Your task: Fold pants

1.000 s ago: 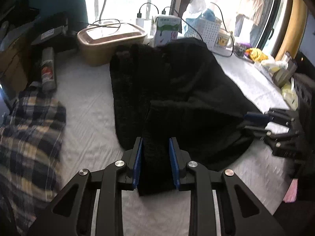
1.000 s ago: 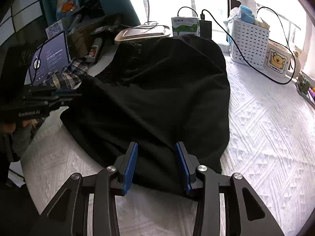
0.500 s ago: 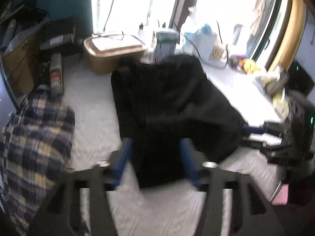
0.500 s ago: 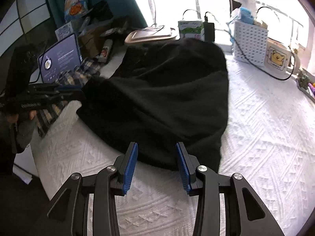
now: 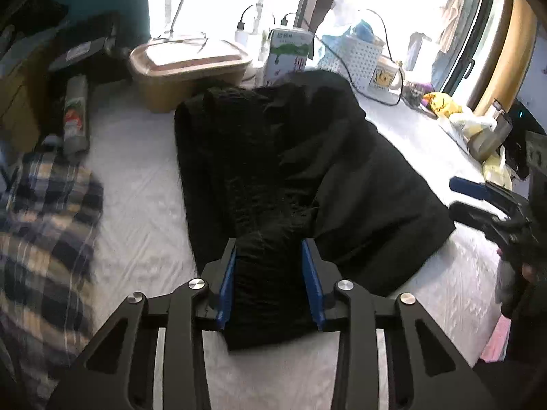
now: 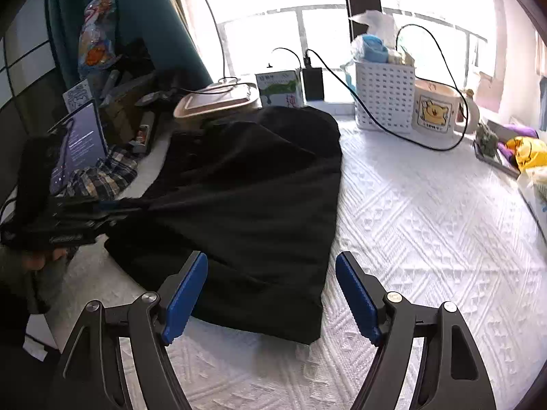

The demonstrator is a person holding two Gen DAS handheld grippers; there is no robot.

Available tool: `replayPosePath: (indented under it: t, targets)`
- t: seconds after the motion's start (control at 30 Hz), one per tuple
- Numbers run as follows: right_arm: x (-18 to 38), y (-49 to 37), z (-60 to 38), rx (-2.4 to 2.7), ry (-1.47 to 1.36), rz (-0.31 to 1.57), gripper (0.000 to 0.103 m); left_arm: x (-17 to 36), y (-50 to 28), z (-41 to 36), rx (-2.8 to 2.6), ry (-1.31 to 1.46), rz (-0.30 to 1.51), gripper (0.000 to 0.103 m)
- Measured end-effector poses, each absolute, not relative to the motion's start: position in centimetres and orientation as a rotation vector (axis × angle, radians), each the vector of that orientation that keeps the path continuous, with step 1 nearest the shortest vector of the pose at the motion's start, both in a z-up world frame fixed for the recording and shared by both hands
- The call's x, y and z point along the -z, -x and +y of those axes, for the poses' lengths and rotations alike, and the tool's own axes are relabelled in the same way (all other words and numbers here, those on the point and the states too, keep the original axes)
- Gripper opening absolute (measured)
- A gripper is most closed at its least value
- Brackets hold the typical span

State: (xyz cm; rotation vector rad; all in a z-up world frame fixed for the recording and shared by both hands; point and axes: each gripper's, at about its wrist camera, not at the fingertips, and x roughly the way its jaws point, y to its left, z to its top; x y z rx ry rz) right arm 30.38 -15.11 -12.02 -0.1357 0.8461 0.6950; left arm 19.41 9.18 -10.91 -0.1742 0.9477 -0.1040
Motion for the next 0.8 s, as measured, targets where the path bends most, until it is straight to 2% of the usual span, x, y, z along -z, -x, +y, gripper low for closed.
replayPosePath:
  t: [0.23, 0.33, 0.43, 0.6, 0.8]
  targets:
    - [12.8, -30.9, -14.7, -0.698, 0.137, 0.870, 0.079, 10.2, -18.8, 10.7, 0.078, 0.192, 0.985, 0.038]
    - [12.7, -31.3, -14.6, -0.702, 0.139, 0.864, 0.079, 8.0, -19.4, 12.1, 0.063, 0.198, 0.927, 0.044]
    - [12.5, -31.7, -14.6, -0.699, 0.139, 0.859, 0.079, 5.9, -20.7, 13.2, 0.052, 0.192, 0.845, 0.059]
    - [12.0, -33.2, -14.5, -0.685, 0.147, 0.842, 0.079, 6.1, -25.0, 12.8, 0.038, 0.102, 0.804, 0.061]
    - [11.1, -35.7, -14.1, -0.672, 0.154, 0.817, 0.079, 9.0, -29.6, 10.8, 0.090, -0.048, 0.852, 0.061]
